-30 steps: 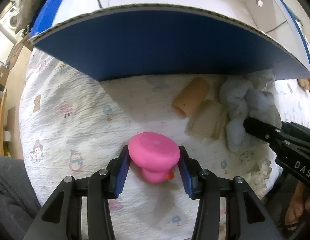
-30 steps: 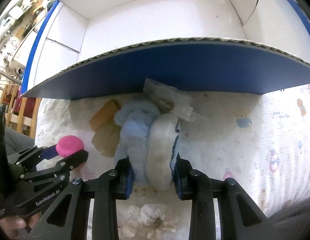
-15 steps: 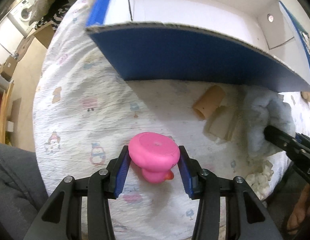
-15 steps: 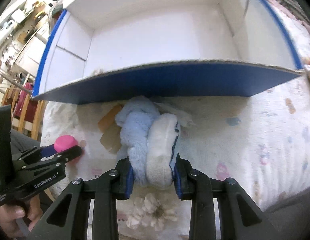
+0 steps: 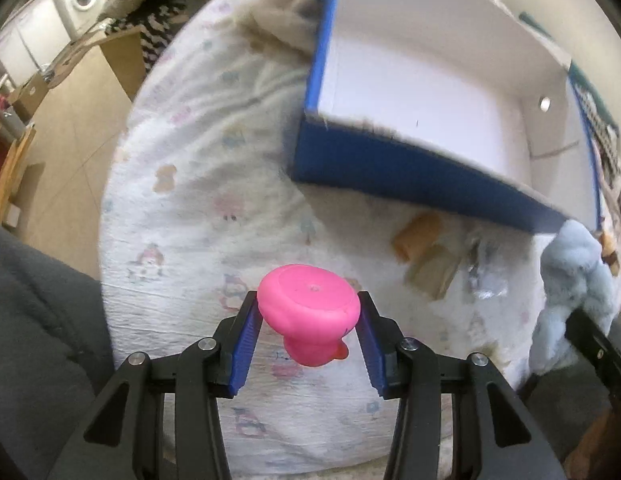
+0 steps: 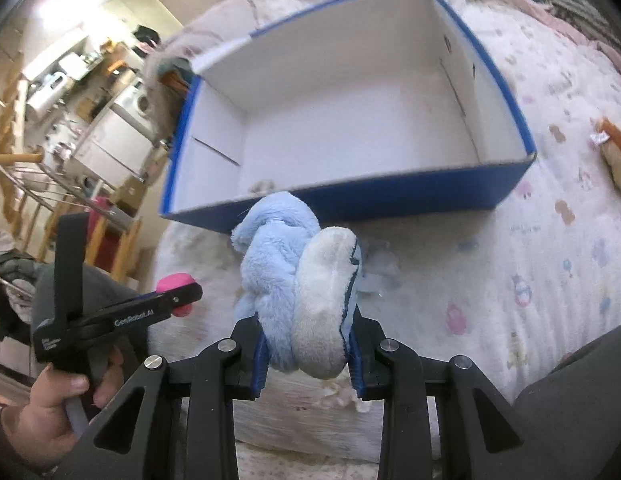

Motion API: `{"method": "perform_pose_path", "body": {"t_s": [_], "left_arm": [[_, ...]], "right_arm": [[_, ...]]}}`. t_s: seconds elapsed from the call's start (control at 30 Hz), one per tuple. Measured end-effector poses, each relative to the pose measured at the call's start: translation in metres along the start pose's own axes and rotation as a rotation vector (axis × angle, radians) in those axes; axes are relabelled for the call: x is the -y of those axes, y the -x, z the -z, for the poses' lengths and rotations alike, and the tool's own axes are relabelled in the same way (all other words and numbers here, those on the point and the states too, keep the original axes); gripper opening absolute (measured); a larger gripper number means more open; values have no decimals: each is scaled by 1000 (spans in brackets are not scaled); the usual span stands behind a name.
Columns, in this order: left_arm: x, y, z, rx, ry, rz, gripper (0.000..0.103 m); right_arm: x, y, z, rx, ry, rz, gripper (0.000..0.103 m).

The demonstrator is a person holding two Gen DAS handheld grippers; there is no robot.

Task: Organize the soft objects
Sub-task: 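Carry the pink duck and blue scrunchie over the box with both tools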

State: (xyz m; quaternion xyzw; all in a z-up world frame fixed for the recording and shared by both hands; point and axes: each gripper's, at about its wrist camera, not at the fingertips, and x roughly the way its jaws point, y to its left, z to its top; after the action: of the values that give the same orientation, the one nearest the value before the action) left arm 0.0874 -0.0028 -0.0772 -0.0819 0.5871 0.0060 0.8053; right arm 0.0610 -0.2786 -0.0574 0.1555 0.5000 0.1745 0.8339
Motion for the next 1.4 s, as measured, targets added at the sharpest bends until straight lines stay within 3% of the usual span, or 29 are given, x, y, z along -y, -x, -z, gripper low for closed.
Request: {"method": "perform_pose_path", "body": {"t_s": [0.13,0.23,0.4,0.63,1.0,1.23,1.4], "left_arm": [[2,24,2,65,-4,-6,43],[6,35,-7,108,-2,-11,43],[22,57,-33,215,-30,-12,43],[44,56,-72,277,-100,-6,43],[75,16,-123,237,-181,-40,43],[87,-20,-145,176,-193,-58,43],[88,-35,-144,177,-203,-23,43]], "right_arm": [[-2,34,-2,131,27,-71,34],[-3,54,-9,206,61,-47,34],[0,65,-35,259,61,-22,34],[1,50,-78,298,67,-19,34],[16,-5,-122,273,91,30,34],[38,-55,-131,127,38,60,34],[54,-71,-123,101,5,93,35]]}}
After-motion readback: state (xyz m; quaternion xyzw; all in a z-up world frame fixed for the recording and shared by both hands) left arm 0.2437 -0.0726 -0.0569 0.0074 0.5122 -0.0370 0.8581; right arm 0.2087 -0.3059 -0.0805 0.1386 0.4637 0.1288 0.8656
